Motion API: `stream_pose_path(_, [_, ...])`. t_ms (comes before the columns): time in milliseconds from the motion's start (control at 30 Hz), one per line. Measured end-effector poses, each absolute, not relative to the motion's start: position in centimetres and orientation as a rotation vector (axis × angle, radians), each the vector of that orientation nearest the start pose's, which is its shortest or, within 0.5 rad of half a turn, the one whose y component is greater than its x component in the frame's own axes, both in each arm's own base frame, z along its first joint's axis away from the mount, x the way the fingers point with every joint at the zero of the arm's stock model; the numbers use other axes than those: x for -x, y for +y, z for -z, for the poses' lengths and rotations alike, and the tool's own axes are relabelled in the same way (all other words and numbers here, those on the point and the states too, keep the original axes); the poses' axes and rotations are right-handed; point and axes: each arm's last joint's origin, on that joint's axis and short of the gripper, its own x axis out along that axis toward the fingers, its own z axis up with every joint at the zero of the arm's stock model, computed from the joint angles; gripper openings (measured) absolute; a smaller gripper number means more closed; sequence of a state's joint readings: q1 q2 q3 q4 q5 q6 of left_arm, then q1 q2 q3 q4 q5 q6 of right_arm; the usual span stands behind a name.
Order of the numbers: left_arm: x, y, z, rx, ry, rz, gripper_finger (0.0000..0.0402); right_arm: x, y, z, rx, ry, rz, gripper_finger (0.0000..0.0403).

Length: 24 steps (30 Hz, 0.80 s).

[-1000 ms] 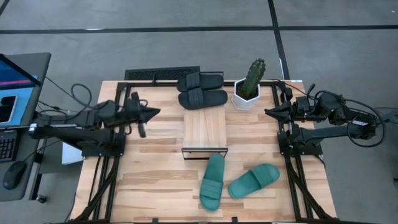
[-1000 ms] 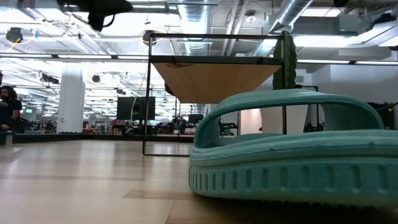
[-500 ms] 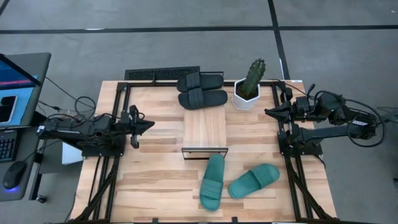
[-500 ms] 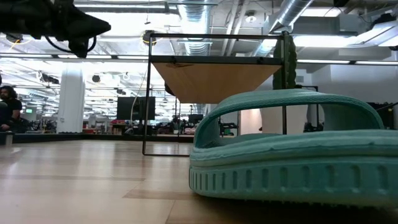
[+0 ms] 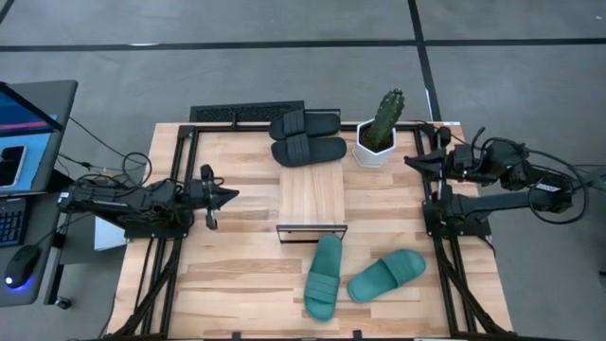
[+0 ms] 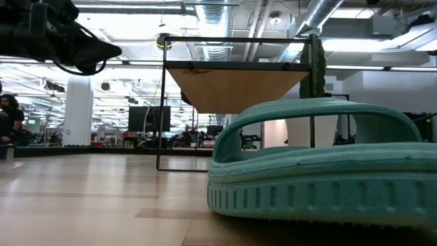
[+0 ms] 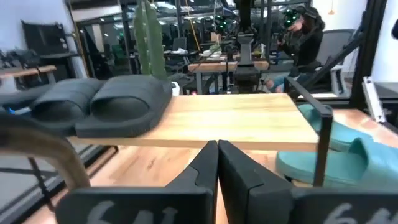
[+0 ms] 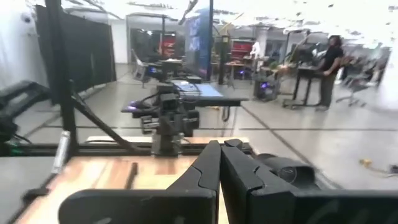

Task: Pick and place slides into the shelf
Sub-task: Put the left green slipper on the shelf

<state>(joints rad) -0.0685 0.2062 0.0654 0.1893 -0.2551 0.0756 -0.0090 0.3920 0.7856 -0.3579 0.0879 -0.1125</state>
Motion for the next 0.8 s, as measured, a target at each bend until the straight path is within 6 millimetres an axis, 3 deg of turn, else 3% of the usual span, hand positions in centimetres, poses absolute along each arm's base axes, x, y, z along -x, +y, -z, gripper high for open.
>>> stream_pose_path(100, [-10.8,0.1,-18.7,-0.090,-0.037,-0.235,0.0000,-7.6,-0.3,-35.8,0.060,-0.043,0.087,0.0000])
stream_pose_path(433, [-10.6,0.8,-18.8,-0.075,-0.033,-0.488,0.0000,-7.7,-0.3,-38.2,0.153,-0.281,0.110,0.0000])
stream_pose_path(567, [-10.5,0.9,-18.7,-0.074,-0.027,-0.522,0.0000,-9.5,-0.3,-37.2,0.149,-0.159,0.100,0.0000])
stream_pose_path(800, [-10.5,0.9,-18.8,-0.022,-0.047,-0.517,0.0000,-13.8,-0.3,-33.3,0.001,0.240,0.087,0.0000])
